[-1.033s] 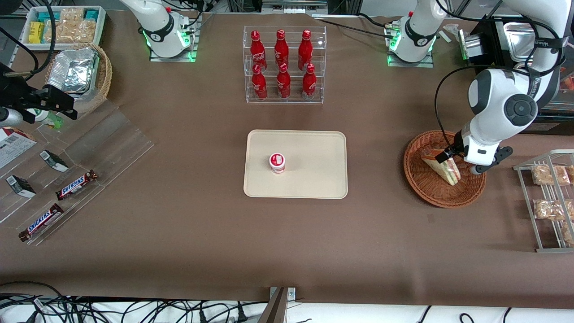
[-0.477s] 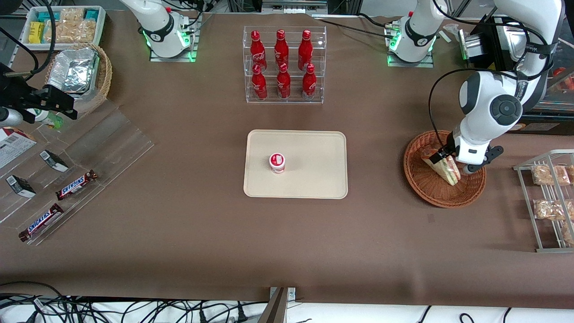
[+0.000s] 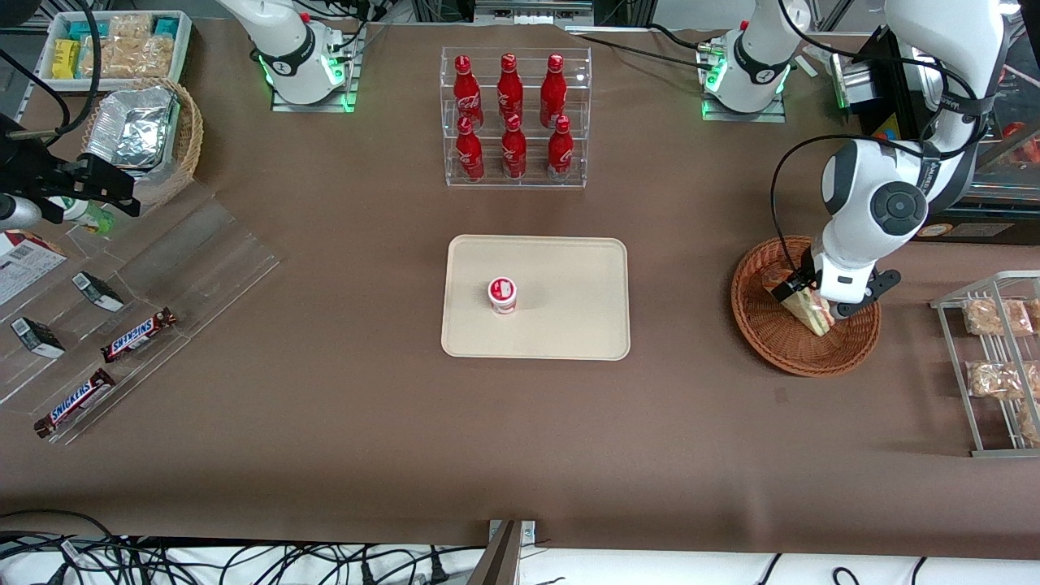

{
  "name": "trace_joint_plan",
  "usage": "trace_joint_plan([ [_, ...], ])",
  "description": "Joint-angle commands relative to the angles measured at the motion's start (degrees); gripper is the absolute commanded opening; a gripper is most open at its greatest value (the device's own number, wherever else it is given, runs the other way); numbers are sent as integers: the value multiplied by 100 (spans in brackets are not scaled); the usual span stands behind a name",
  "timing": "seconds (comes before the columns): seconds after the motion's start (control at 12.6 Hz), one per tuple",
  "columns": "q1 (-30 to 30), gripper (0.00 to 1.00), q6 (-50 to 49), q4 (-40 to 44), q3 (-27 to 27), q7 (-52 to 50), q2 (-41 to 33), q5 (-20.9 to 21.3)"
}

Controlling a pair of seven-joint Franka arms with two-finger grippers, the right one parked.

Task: Place sandwich from basket to tray
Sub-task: 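Close the left gripper on the wrapped sandwich and lift it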

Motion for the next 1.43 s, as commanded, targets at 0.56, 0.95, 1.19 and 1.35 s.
trace_joint_plan([
  [0.56,-28,44,-82,45,0,-123,-121,317],
  [0.95,-37,41,-712,429,-61,121,-253,484],
  [1.19,-28,41,-2197,1317,-237,763,-270,484],
  [1.35,-19,41,-2673,1634,-430,966,-323,450],
])
